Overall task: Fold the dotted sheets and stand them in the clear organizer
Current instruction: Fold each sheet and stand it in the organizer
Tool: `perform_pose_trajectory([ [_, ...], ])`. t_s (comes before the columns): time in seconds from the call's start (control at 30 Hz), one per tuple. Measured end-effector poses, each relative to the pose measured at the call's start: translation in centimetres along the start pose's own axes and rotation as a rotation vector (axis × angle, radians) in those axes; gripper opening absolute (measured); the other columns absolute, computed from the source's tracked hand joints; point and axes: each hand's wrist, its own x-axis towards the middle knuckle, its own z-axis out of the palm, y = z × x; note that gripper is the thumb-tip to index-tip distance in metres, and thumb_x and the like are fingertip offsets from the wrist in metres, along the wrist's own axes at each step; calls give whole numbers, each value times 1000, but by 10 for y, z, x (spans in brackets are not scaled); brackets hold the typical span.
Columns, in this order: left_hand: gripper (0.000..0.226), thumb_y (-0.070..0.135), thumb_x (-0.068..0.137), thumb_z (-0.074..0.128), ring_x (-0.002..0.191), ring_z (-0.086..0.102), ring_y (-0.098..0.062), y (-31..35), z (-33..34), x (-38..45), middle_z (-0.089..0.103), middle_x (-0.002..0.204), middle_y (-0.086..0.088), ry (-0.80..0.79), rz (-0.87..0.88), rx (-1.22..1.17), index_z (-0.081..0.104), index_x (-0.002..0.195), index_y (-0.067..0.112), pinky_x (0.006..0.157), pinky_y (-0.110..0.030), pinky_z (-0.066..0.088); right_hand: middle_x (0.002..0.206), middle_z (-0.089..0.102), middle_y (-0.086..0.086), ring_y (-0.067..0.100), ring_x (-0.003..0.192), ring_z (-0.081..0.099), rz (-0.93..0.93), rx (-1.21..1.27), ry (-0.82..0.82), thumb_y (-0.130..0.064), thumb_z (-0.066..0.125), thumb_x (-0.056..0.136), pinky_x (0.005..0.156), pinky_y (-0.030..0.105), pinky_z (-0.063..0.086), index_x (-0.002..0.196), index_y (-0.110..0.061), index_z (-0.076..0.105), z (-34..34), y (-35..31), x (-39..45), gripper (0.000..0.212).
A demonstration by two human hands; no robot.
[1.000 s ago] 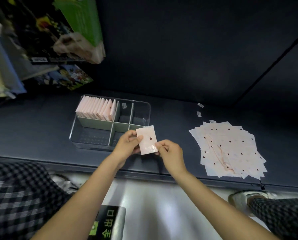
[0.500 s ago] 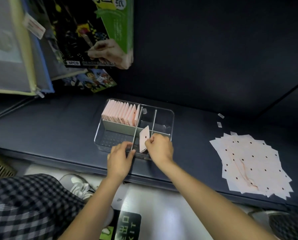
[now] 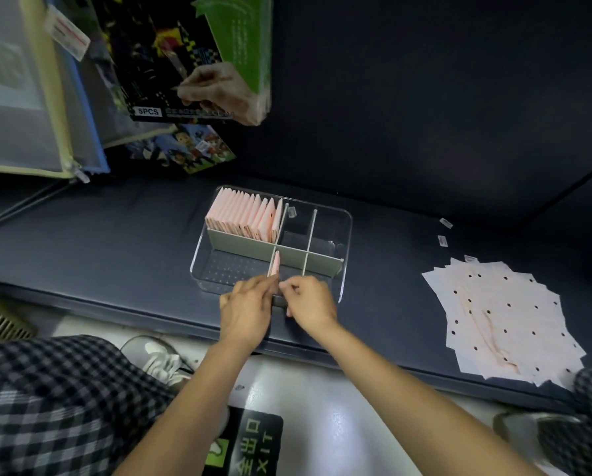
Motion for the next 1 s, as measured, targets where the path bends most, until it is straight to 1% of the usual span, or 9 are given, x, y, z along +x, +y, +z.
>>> perform_pose_trajectory([
  [0.13, 35, 25, 100, 40, 125, 39, -21, 1, 2, 1, 49, 141, 8, 21, -37, 48, 51, 133, 29, 95, -39, 29, 75, 73, 5, 25, 80, 67, -16, 8, 142, -28, 53, 92, 74, 34, 53, 90, -22, 72, -34, 49, -13, 20],
  [0.3, 33, 22, 95, 51, 130, 29, -32, 22, 5, -4, 38, 148, -8, 131, -61, 188, 59, 127, 21, 95, -45, 23, 89, 72, 6, 27, 86, 65, 118, -36, 348, -20, 57, 92, 78, 35, 50, 93, -15, 69, -102, 150, -27, 13],
  [0.37, 30, 17, 90, 58, 125, 36, -36, 40, 8, -7, 43, 143, -15, 194, 3, 208, 63, 120, 15, 92, -47, 23, 98, 69, 10, 29, 91, 62, 166, -36, 443, -14, 58, 90, 80, 37, 49, 97, -10, 68, -127, 191, -37, 12],
  [0.47, 28, 8, 84, 66, 113, 50, -39, 70, 18, -12, 55, 130, -16, 241, 217, 162, 67, 112, 11, 89, -51, 36, 120, 58, 12, 30, 113, 49, 309, -144, 502, -19, 61, 90, 86, 38, 47, 116, -11, 61, -156, 245, -54, 28],
  [0.57, 26, 4, 85, 62, 104, 59, -36, 95, 36, -24, 63, 117, -12, 123, 483, 82, 68, 110, 8, 87, -46, 48, 134, 49, 11, 30, 124, 38, 435, -224, 495, -28, 63, 89, 91, 40, 44, 131, -12, 50, -172, 284, -70, 47],
  [0.63, 26, 6, 88, 60, 108, 59, -31, 105, 52, -33, 63, 119, -9, -29, 555, 55, 67, 114, 9, 91, -39, 48, 137, 47, 12, 32, 127, 37, 484, -206, 479, -31, 60, 90, 96, 42, 41, 134, -10, 46, -175, 302, -77, 51],
  [0.8, 38, 28, 100, 42, 133, 36, -12, 95, 92, -45, 40, 145, 7, -331, 495, 136, 48, 137, 24, 108, -23, 28, 118, 57, 20, 35, 108, 49, 429, -261, 455, -17, 52, 95, 85, 38, 42, 111, 1, 55, -173, 329, -87, 25],
  [0.9, 37, 28, 99, 45, 132, 38, -14, 91, 101, -46, 40, 145, 7, -352, 468, 173, 51, 135, 24, 107, -25, 31, 117, 60, 21, 37, 108, 52, 399, -221, 527, -5, 54, 92, 86, 38, 44, 112, 3, 60, -175, 335, -93, 23],
  [1.0, 33, 20, 95, 53, 126, 44, -21, 95, 104, -46, 49, 137, 2, -323, 450, 151, 59, 127, 18, 104, -32, 37, 116, 64, 19, 34, 107, 57, 383, -207, 547, -11, 51, 95, 88, 35, 44, 115, 1, 63, -178, 341, -94, 25],
])
